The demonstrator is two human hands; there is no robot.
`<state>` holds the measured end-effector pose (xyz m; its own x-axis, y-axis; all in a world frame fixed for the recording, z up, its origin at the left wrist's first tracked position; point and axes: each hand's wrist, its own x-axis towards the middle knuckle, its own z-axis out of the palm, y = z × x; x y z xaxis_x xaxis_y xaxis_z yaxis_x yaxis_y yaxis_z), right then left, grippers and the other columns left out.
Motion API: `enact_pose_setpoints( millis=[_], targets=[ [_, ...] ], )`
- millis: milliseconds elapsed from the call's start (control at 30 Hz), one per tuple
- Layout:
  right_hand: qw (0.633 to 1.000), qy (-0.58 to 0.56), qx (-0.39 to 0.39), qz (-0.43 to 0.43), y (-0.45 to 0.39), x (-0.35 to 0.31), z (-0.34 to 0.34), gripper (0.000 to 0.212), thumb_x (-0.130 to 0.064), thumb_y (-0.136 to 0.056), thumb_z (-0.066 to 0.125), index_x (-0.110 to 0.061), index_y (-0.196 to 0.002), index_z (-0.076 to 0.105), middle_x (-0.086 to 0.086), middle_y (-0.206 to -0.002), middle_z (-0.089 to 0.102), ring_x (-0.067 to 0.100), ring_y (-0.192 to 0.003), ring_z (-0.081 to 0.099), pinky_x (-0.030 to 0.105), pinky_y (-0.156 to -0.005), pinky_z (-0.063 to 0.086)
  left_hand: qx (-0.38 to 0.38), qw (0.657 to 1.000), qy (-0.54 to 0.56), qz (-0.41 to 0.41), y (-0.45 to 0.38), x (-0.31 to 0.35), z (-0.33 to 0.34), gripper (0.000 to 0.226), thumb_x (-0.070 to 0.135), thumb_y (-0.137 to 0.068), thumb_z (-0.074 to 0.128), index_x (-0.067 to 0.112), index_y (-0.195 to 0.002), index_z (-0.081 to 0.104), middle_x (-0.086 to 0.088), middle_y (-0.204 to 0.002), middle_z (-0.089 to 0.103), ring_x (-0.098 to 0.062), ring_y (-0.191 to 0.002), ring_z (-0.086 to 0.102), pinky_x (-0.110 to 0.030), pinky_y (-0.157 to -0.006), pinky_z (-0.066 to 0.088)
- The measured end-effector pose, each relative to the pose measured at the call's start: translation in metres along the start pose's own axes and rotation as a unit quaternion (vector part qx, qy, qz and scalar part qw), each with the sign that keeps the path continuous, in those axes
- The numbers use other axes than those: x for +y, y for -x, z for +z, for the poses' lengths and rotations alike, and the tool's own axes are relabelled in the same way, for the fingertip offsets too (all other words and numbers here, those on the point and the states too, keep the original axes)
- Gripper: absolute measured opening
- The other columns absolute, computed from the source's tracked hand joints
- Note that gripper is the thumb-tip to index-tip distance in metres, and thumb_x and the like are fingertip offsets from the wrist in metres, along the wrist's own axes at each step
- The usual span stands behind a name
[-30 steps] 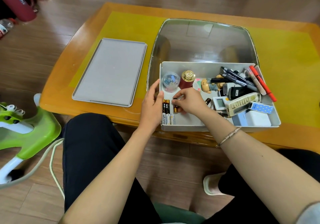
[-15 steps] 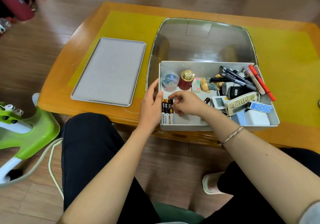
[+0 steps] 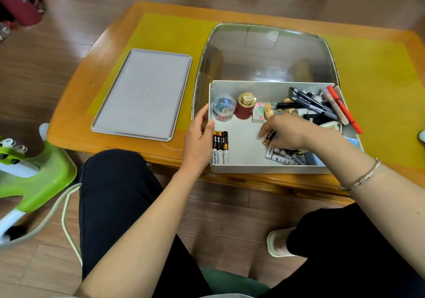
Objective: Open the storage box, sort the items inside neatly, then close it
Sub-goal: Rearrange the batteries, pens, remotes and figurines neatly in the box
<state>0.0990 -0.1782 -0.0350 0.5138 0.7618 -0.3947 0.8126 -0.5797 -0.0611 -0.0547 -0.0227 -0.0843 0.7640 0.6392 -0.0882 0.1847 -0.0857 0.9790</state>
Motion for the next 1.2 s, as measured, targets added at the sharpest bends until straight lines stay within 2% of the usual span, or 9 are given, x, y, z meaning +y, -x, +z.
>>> enact_pose_setpoints(
  millis=[100, 233, 400, 567, 733, 833, 967, 1100, 1200],
  targets=[
    [0.998, 0.051, -0.029, -0.018, 0.003, -0.002, 0.009, 0.033, -0.025, -0.076, 0.072, -0.036, -0.107, 0.067, -0.003, -0.112, 0.057, 0.022, -0.11, 0.044, 0.034, -0.085, 0.03, -0.001, 1.0, -0.002, 0.001, 0.001, 0.0, 0.0, 0.043, 0.023, -0.102, 0.042, 0.027, -0.144, 0.037, 0.001, -0.143, 0.046, -0.017, -0.13, 0.046, -0.047, -0.101, 0.046],
    [0.997, 0.067, -0.008, -0.03, 0.001, -0.002, 0.019, 0.024, -0.023, -0.076, 0.069, -0.035, -0.096, 0.067, -0.003, -0.106, 0.048, 0.021, -0.109, 0.043, 0.031, -0.084, 0.024, 0.0, 1.0, -0.002, 0.003, 0.001, 0.0, 0.0, 0.042, 0.023, -0.102, 0.042, 0.027, -0.144, 0.037, 0.001, -0.143, 0.047, -0.016, -0.129, 0.046, -0.046, -0.101, 0.047],
    [0.996, 0.072, 0.019, -0.046, -0.006, -0.005, 0.022, 0.013, -0.023, -0.077, 0.067, -0.03, -0.088, 0.065, -0.004, -0.094, 0.041, 0.022, -0.104, 0.047, 0.034, -0.083, 0.032, 0.001, 1.0, -0.001, 0.005, 0.001, 0.0, 0.0, 0.042, 0.023, -0.102, 0.042, 0.027, -0.144, 0.038, 0.001, -0.143, 0.046, -0.016, -0.13, 0.045, -0.046, -0.101, 0.047],
    [0.995, 0.072, 0.045, -0.054, -0.01, -0.005, 0.021, 0.017, -0.028, -0.079, 0.069, -0.025, -0.096, 0.069, -0.002, -0.099, 0.052, 0.022, -0.103, 0.048, 0.034, -0.082, 0.033, -0.002, 1.0, 0.001, 0.002, 0.001, 0.001, 0.0, 0.041, 0.024, -0.102, 0.042, 0.029, -0.143, 0.038, 0.002, -0.143, 0.047, -0.016, -0.13, 0.046, -0.047, -0.1, 0.047],
    [0.995, 0.024, 0.078, -0.065, -0.011, -0.009, 0.021, 0.02, -0.027, -0.08, 0.067, -0.017, -0.097, 0.067, 0.003, -0.099, 0.065, 0.024, -0.099, 0.054, 0.033, -0.079, 0.037, 0.0, 1.0, 0.0, 0.001, 0.001, 0.0, -0.001, 0.042, 0.024, -0.102, 0.042, 0.028, -0.144, 0.037, 0.002, -0.143, 0.047, -0.016, -0.13, 0.045, -0.048, -0.101, 0.046],
    [0.994, -0.021, 0.078, -0.074, -0.011, -0.016, 0.023, 0.022, -0.027, -0.083, 0.068, -0.015, -0.099, 0.061, 0.004, -0.096, 0.064, 0.023, -0.092, 0.056, 0.031, -0.072, 0.04, -0.001, 1.0, -0.002, 0.003, 0.001, 0.0, 0.0, 0.043, 0.024, -0.102, 0.042, 0.027, -0.144, 0.037, 0.002, -0.143, 0.047, -0.016, -0.13, 0.045, -0.047, -0.101, 0.046],
    [0.986, -0.138, 0.057, -0.068, -0.011, -0.027, 0.028, 0.033, -0.028, -0.084, 0.07, -0.02, -0.112, 0.056, -0.001, -0.085, 0.062, 0.017, -0.078, 0.056, 0.033, -0.073, 0.048, 0.001, 1.0, -0.006, 0.003, 0.001, 0.0, 0.0, 0.043, 0.024, -0.102, 0.042, 0.027, -0.145, 0.037, 0.001, -0.143, 0.047, -0.016, -0.13, 0.045, -0.048, -0.101, 0.046],
    [0.99, -0.141, 0.0, -0.023, -0.014, -0.027, 0.037, 0.024, -0.028, -0.082, 0.071, -0.022, -0.102, 0.059, -0.007, -0.077, 0.057, 0.013, -0.074, 0.054, 0.027, -0.066, 0.042, -0.002, 1.0, -0.003, 0.001, 0.001, 0.0, 0.0, 0.043, 0.024, -0.102, 0.042, 0.027, -0.145, 0.037, 0.001, -0.143, 0.047, -0.017, -0.13, 0.046, -0.048, -0.101, 0.046],
    [0.991, -0.133, 0.018, 0.027, -0.015, -0.021, 0.038, 0.025, -0.026, -0.079, 0.074, -0.018, -0.097, 0.058, 0.0, -0.084, 0.06, 0.018, -0.08, 0.056, 0.03, -0.071, 0.048, -0.002, 1.0, -0.002, -0.002, 0.0, 0.001, 0.0, 0.044, 0.025, -0.102, 0.042, 0.026, -0.145, 0.036, 0.0, -0.144, 0.046, -0.017, -0.13, 0.046, -0.048, -0.101, 0.047]
  ],
)
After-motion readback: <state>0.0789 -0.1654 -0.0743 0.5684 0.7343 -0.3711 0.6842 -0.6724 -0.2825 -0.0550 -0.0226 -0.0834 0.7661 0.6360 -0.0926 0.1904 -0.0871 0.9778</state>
